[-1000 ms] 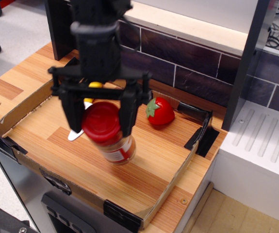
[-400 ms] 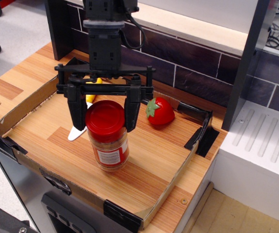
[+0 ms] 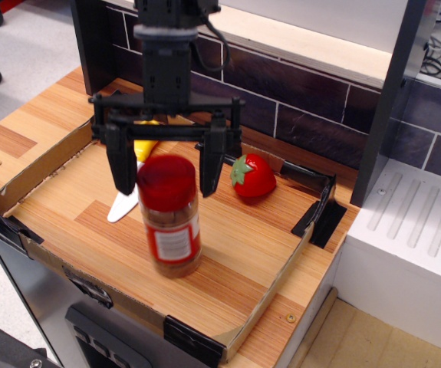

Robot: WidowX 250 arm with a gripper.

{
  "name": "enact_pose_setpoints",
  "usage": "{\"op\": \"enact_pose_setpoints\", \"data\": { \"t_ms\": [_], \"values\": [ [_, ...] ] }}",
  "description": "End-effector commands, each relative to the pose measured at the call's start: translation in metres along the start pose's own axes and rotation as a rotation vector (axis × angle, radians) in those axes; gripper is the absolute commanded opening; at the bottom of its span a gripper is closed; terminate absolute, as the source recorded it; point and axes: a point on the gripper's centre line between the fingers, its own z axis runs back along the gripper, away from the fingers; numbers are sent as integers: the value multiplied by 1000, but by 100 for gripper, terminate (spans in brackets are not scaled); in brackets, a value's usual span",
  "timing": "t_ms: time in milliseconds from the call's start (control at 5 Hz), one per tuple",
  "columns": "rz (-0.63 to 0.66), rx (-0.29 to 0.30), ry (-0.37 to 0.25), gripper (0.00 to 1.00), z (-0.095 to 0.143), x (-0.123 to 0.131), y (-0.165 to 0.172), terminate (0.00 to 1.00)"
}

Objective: Upright basil bottle

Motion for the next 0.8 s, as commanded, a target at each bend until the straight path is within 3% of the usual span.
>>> {"op": "enact_pose_setpoints", "data": {
  "t_ms": [0,200,400,600],
  "values": [
    [44,-71,-230,100,65,6,6,0],
    [79,-72,-344,100,93,6,10,0],
    [106,-38,-397,100,104,15,9,0],
    [106,-38,-397,100,104,15,9,100]
  ]
}}
